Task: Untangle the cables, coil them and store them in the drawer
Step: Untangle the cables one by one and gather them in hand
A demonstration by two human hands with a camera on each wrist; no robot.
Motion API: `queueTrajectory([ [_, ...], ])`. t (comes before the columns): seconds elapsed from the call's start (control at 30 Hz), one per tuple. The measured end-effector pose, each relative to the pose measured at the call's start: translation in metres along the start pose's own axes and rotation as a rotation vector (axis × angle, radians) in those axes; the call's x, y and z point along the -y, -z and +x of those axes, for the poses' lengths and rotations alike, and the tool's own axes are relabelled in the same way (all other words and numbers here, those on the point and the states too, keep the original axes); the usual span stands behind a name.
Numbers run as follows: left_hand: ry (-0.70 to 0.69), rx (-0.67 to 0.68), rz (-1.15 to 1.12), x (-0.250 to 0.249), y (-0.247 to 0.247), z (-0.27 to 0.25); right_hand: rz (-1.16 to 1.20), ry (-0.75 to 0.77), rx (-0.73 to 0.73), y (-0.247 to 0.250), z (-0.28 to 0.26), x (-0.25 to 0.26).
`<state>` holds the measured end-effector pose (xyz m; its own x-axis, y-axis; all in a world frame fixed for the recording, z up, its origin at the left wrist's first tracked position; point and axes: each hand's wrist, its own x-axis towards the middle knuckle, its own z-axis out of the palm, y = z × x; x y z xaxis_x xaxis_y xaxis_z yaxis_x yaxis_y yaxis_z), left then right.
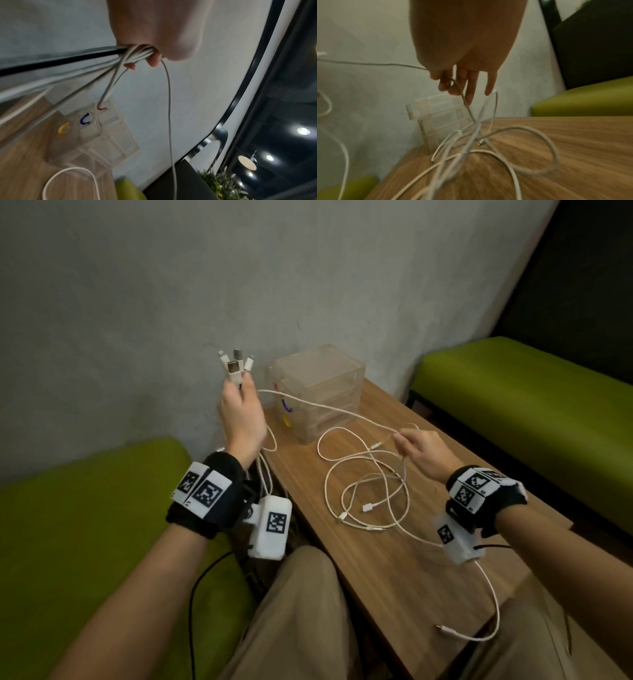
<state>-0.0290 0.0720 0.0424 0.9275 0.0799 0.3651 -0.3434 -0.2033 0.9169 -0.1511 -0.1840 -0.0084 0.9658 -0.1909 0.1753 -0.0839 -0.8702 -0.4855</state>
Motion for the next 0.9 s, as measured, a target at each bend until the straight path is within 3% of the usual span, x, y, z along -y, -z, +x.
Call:
queueTrajectory([
  [0.13,-0.099,0.134,0.094,-0.005,-0.009,-0.022,0.120,0.036,-0.267,0.016,0.009,0.018],
  [0.27,-0.217,0.261,0.033,-0.011,-0.025,-0.049,0.167,0.151,-0.508,0.036,0.026,0.051],
  [0.37,-0.185,0.488,-0.044,-0.019,-0.038,-0.060,0.006,0.312,-0.389,0.039,0.035,0.078],
  [0.43,-0.154,0.540,-0.177,-0.029,-0.046,-0.066,-0.094,0.369,-0.257,0.026,0.034,0.089],
  [0.5,-0.091,0.499,-0.348,-0.038,-0.051,-0.068,-0.006,0.373,-0.258,0.014,0.032,0.096],
  [0.6,-0.022,0.443,-0.412,-0.034,-0.051,-0.063,0.177,0.377,-0.263,0.005,0.029,0.101],
  [0.73,-0.012,0.433,-0.383,-0.020,-0.053,-0.064,-0.013,0.379,-0.107,0.003,0.031,0.103],
  [0.9,0.006,0.276,-0.427,-0.027,-0.057,-0.065,-0.088,0.402,-0.055,-0.006,0.029,0.106],
])
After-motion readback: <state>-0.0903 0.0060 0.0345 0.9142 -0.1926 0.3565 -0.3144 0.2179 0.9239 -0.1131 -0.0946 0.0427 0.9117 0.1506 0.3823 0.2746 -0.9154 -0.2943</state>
